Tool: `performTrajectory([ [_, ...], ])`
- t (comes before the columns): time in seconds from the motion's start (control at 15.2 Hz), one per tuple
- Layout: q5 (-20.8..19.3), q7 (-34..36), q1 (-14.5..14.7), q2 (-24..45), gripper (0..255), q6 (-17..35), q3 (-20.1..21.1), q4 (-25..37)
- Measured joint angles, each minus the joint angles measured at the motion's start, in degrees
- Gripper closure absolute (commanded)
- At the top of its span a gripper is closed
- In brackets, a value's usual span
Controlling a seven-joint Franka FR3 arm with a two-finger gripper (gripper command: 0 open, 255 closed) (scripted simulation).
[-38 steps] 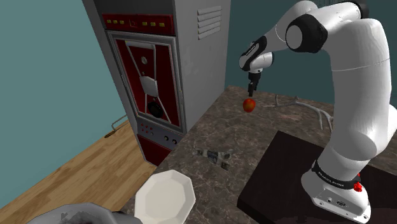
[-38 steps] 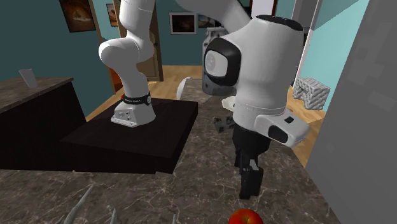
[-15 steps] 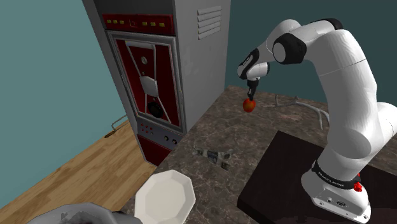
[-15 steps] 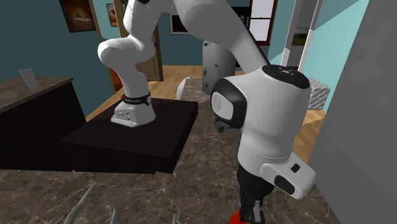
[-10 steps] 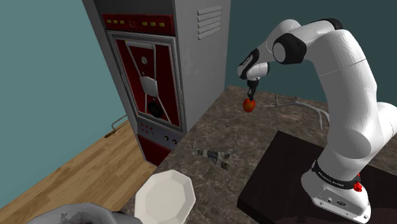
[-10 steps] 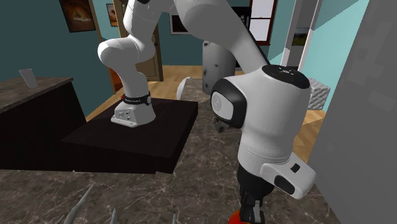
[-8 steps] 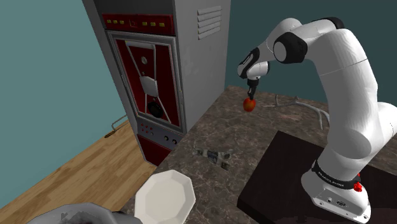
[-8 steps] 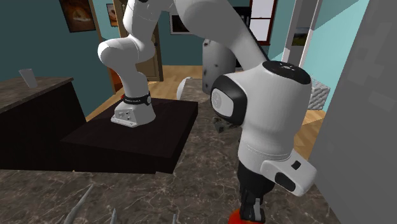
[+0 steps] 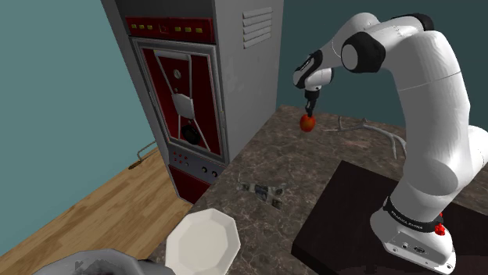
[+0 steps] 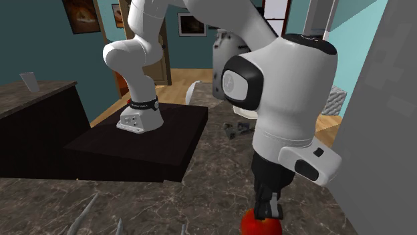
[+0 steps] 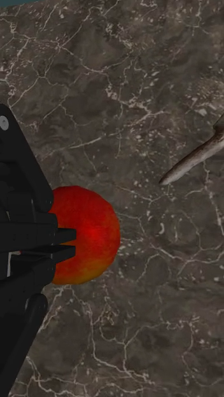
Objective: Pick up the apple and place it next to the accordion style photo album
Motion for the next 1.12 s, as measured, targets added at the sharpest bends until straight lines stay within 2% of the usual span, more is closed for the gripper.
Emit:
performTrajectory([
  [1.12, -3.27, 1.49, 1.41, -6.94, 255, -9.79, -2.27, 3.24],
])
